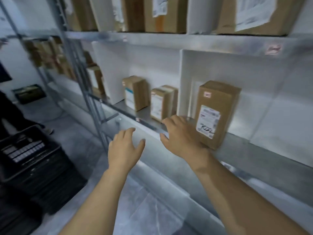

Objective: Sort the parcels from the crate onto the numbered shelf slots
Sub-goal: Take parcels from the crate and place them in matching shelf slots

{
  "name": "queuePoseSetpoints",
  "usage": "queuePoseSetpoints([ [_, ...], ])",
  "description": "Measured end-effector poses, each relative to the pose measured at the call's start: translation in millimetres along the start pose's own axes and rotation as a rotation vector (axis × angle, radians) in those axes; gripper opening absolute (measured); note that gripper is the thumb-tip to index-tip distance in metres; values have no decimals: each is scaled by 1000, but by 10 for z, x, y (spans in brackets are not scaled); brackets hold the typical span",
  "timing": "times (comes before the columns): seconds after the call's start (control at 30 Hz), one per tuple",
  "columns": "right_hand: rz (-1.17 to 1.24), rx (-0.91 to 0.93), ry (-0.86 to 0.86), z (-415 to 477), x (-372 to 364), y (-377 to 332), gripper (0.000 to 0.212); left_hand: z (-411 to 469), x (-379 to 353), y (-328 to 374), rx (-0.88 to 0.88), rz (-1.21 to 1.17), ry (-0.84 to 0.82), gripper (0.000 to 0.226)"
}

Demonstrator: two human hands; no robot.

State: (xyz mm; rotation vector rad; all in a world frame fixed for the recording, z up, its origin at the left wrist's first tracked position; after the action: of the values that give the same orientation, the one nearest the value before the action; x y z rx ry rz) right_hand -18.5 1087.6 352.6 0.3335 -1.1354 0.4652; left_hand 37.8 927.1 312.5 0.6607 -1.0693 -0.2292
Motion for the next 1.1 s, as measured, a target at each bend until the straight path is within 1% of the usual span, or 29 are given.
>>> queuePoseSetpoints([
  [0.17, -31, 149, -104, 269, -299, -720, 43, 37, 347, -728, 95, 99, 4, 55],
  [0.33, -9, 283, -198, 596, -467, -1611, 50, 101, 856, -1532, 194, 164, 59, 60],
  [0.53, 28, 406, -204, 956, -661, -2786, 51, 83, 1538, -2527, 370, 221, 116, 64],
  [0.7, 61, 554, -219, 1128, -853, -3847, 59, -114, 2144, -3346, 487, 288, 164, 67],
  [0.8, 75, 642, -239, 1157, -955, -4412, 62, -265, 2464, -3723, 548, 321, 177, 68],
  [1.1, 90, 897, -201, 1322, -1217, -5749, 66, -487, 3173, -4545, 609, 499, 210, 63],
])
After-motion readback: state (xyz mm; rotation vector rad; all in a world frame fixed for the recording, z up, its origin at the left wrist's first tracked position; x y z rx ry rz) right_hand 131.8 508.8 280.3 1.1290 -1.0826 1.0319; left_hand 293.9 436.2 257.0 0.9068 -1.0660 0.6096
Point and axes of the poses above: each hand's wrist, its own z-axis towards the middle knuckle, its own x-axis out of the back of the hand, y = z × x, the point moved 3 cm from there along z, towards the middle knuckle, and after that the axes turned 9 degrees about -z, right-handed, at the moved point
